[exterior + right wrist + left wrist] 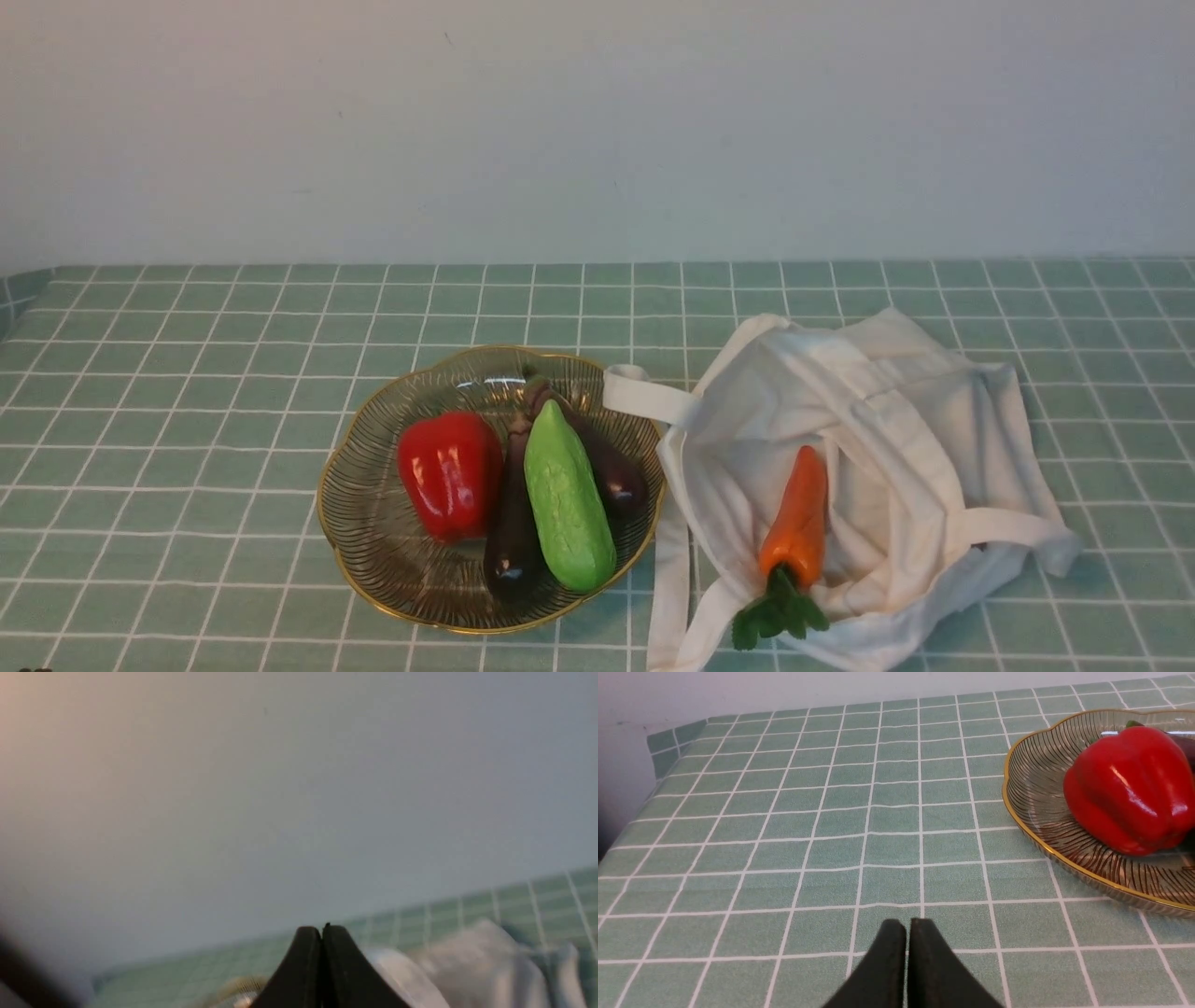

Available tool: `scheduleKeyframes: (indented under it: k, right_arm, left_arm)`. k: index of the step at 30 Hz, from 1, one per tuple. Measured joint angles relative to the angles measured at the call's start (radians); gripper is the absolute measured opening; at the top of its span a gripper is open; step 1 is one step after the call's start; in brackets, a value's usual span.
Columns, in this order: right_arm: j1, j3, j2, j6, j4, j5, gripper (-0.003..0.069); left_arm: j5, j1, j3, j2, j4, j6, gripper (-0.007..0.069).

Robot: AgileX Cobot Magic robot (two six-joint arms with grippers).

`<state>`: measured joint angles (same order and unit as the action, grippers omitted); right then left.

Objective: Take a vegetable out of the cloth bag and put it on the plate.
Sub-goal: Use the right arm to grab a carrot from the bag

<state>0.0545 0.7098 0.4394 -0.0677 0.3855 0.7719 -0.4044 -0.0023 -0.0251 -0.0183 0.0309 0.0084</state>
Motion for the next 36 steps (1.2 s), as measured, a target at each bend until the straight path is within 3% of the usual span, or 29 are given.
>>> scheduleKeyframes:
  k: [3,6,9,12,15,18,23,25,31,36]
  right_arm:
    - [0.0,0.096,0.272,-0.032,-0.083,0.237,-0.0013]
    - [0.01,0.119,0.502,-0.005,-0.054,0.325,-0.001]
    - [0.066,0.121,0.663,0.053,0.022,0.32,-0.0008]
    - [0.203,0.15,0.831,0.068,0.085,0.246,0.0005]
    - [0.306,0.234,0.952,-0.013,0.034,0.203,0.0029]
    - [0.351,0.308,1.026,-0.094,-0.038,0.2,0.005]
    - [0.421,0.424,1.157,-0.242,-0.153,0.198,0.0146]
    - [0.444,0.46,1.219,-0.302,-0.176,0.199,0.0239]
    - [0.449,0.481,1.301,-0.419,-0.222,0.191,0.0421]
    - [0.449,0.481,1.347,-0.489,-0.272,0.189,0.0473]
  left_arm:
    - [0.0,0.0,0.0,0.0,0.0,0.0,-0.0005]
    - [0.0,0.0,0.0,0.0,0.0,0.0,-0.0005]
    - [0.0,0.0,0.0,0.0,0.0,0.0,-0.0005]
    - [0.0,0.0,0.0,0.0,0.0,0.0,-0.0005]
    - [0.0,0.0,0.0,0.0,0.0,0.0,-0.0005]
    - [0.0,0.0,0.0,0.0,0.0,0.0,-0.0005]
    - [0.0,0.0,0.0,0.0,0.0,0.0,-0.0005]
    - [0.0,0.0,0.0,0.0,0.0,0.0,-0.0005]
    - [0.0,0.0,0.0,0.0,0.0,0.0,-0.0005]
    - [0.0,0.0,0.0,0.0,0.0,0.0,-0.0005]
